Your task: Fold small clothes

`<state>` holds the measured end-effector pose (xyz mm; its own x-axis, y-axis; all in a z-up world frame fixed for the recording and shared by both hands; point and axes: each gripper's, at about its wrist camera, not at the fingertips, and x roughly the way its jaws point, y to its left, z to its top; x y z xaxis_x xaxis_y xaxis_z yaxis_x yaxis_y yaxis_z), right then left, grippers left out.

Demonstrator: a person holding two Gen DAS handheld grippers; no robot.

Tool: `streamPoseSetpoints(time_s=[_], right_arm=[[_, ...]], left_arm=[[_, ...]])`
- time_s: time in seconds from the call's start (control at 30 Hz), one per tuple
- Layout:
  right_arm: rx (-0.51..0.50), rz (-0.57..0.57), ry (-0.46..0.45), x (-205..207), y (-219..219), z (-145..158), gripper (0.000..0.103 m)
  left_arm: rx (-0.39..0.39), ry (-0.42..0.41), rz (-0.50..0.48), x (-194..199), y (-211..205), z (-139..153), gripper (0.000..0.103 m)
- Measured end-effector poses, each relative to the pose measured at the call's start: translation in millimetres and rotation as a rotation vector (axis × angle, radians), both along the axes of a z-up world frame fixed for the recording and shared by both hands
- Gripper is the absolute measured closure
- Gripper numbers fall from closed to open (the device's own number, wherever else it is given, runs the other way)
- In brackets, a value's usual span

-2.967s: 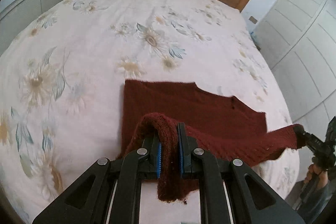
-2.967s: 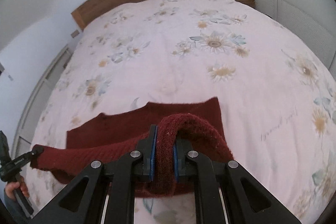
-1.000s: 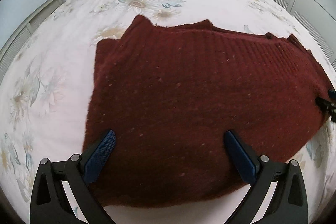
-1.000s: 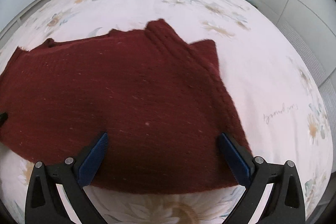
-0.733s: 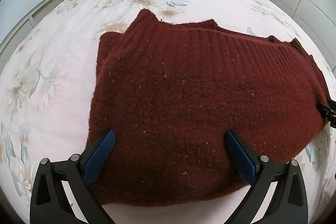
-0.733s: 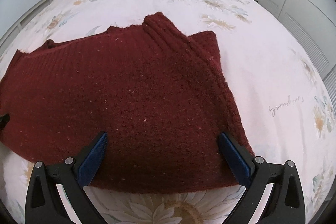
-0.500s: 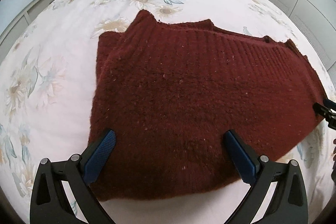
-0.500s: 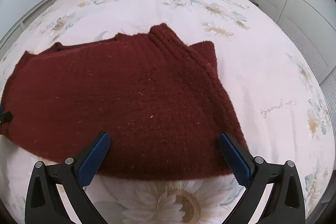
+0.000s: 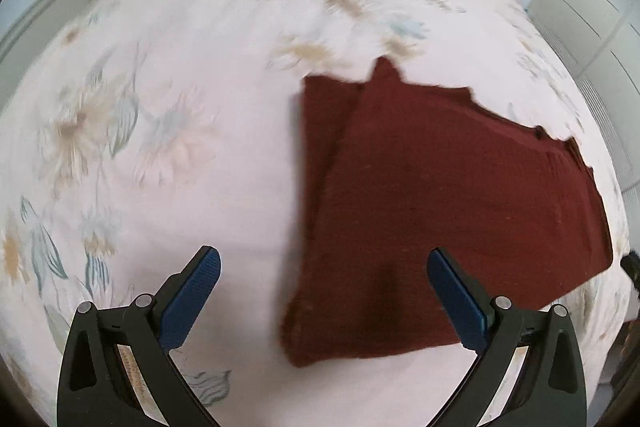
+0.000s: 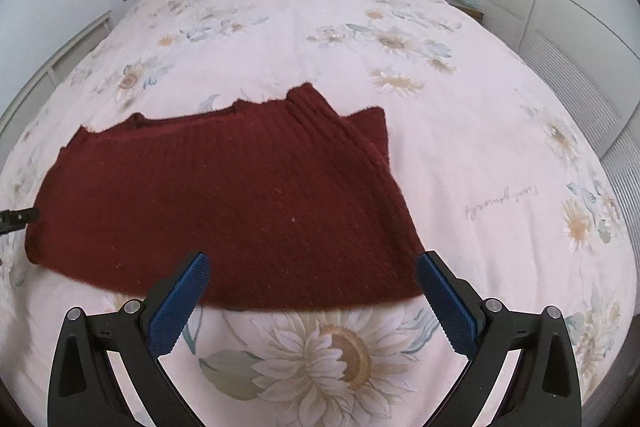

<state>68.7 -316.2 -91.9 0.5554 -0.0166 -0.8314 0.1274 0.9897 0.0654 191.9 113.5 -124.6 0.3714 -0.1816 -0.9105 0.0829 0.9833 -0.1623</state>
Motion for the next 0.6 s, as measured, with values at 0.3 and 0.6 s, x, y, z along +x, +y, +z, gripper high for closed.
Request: streamPoseSetpoints(time_s=[0.3,0.6], right_arm=[[-0.017,-0.026,0.072,-12.7,-12.7,-22.7,0.000],[0.002,-0.044,0.103,-22.5,-22.3,-36.9,0.000]], left_arm=[[-0.207,0.120,0.018,8.0,13.2,-35.4,0.001],[-0.202,0.139,-0.086,16.1,-19.4,-44.7,0.007]])
